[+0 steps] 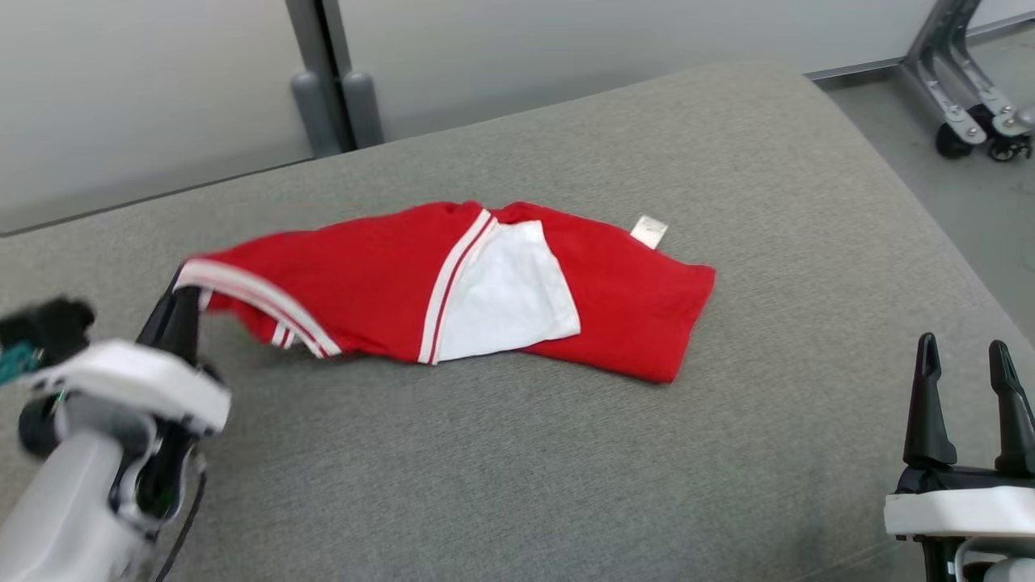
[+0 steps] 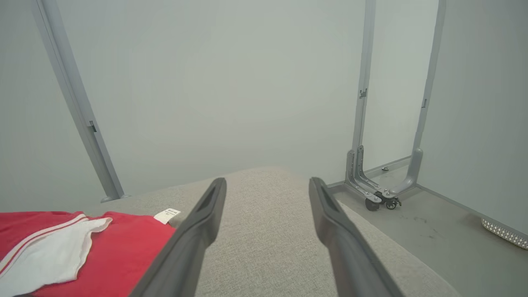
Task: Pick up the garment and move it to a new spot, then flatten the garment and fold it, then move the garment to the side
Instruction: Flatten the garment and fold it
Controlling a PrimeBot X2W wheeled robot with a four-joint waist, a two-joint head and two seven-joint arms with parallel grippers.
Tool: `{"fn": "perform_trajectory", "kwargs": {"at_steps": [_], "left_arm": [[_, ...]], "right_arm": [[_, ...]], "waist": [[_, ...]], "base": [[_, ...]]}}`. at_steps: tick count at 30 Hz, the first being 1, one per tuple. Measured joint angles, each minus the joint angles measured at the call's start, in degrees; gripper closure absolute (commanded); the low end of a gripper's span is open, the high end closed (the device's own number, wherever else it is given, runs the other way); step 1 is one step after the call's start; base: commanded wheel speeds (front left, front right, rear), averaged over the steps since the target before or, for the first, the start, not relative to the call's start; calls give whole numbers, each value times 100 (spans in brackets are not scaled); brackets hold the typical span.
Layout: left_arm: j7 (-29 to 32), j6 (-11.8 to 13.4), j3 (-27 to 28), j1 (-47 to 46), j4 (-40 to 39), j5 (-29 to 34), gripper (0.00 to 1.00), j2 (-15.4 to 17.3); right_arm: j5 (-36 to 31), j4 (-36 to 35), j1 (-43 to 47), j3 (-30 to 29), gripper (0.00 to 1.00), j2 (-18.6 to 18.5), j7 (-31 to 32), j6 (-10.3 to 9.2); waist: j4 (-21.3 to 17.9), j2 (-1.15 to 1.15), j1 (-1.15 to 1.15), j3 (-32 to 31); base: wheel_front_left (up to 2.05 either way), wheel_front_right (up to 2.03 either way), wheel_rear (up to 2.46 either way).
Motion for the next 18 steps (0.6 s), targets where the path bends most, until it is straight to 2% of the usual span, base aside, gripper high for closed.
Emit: {"fn": "perform_trajectory", "kwargs": {"at_steps": [5,7,8,9,10,11,14,16,18], "left_arm": [[-274,13,240,334,390,-41,100,272],[-406,9,343,311,565,-67,93,259],[-474,23,353,270,647,18,84,266],[-539,74,353,206,714,175,29,278],[-575,93,350,118,765,327,0,299],[-575,93,350,118,765,327,0,299],[-625,280,465,-124,788,886,0,266],[-631,567,516,-209,426,1703,0,264],[-636,959,461,-207,-81,2649,0,252]], "right_arm": [[-46,-53,-113,92,0,-4,1,0],[-75,-65,-165,158,0,1,1,0],[-88,-76,-190,183,0,-2,1,0],[-92,-82,-206,223,0,-2,0,0],[-92,-90,-216,263,0,-2,0,0],[-92,-90,-216,263,0,-2,0,0],[-146,-97,-257,358,0,1,1,0],[-162,-103,-277,356,0,-1,0,0],[-193,-100,-286,349,0,-1,1,0]], "waist": [[242,0,0,172],[339,0,0,236],[384,0,0,269],[424,0,0,305],[458,0,0,344],[458,0,0,344],[557,0,0,455],[615,0,0,529],[669,0,0,592]], "base": [[0,0,0],[0,0,0],[0,0,0],[0,0,0],[0,0,0],[0,0,0],[0,0,0],[0,0,0],[0,0,0]]}}
